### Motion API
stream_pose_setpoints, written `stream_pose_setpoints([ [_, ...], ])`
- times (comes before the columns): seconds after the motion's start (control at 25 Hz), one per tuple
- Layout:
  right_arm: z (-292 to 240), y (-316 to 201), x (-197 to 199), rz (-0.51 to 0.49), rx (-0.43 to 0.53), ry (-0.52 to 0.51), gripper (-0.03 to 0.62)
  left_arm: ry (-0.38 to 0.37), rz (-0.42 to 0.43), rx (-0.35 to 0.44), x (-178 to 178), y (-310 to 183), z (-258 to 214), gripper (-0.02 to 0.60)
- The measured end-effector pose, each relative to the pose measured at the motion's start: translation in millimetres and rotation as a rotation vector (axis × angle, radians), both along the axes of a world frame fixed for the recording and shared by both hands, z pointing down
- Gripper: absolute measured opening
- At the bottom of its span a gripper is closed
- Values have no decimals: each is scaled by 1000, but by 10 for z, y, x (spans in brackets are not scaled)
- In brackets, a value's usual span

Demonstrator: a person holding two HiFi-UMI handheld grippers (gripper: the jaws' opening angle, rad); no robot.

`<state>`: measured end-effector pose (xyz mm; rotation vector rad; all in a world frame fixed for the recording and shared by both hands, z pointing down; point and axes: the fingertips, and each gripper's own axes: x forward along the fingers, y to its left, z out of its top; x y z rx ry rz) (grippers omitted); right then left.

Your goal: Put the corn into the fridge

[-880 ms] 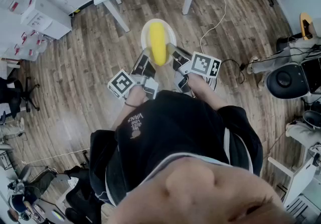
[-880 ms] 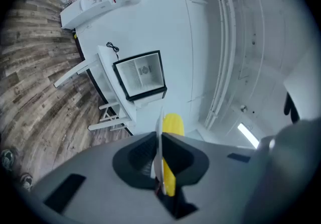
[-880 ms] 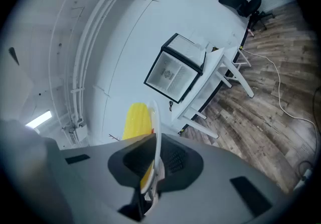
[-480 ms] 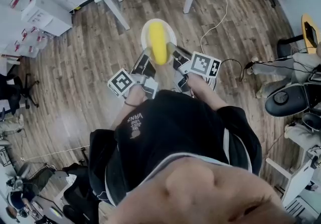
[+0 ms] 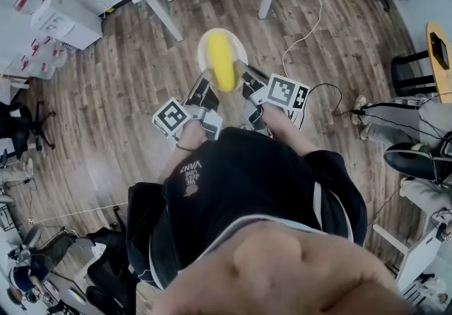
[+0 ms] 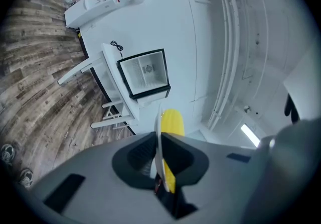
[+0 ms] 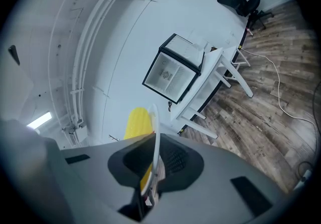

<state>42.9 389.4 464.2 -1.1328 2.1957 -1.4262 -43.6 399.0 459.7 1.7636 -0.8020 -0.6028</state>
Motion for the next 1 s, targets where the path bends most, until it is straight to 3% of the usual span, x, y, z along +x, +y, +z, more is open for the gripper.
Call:
stream_pose_setpoints([
  [1.0, 138, -28, 381, -66, -10, 5, 29, 0, -44, -20, 390, 26, 153, 34],
])
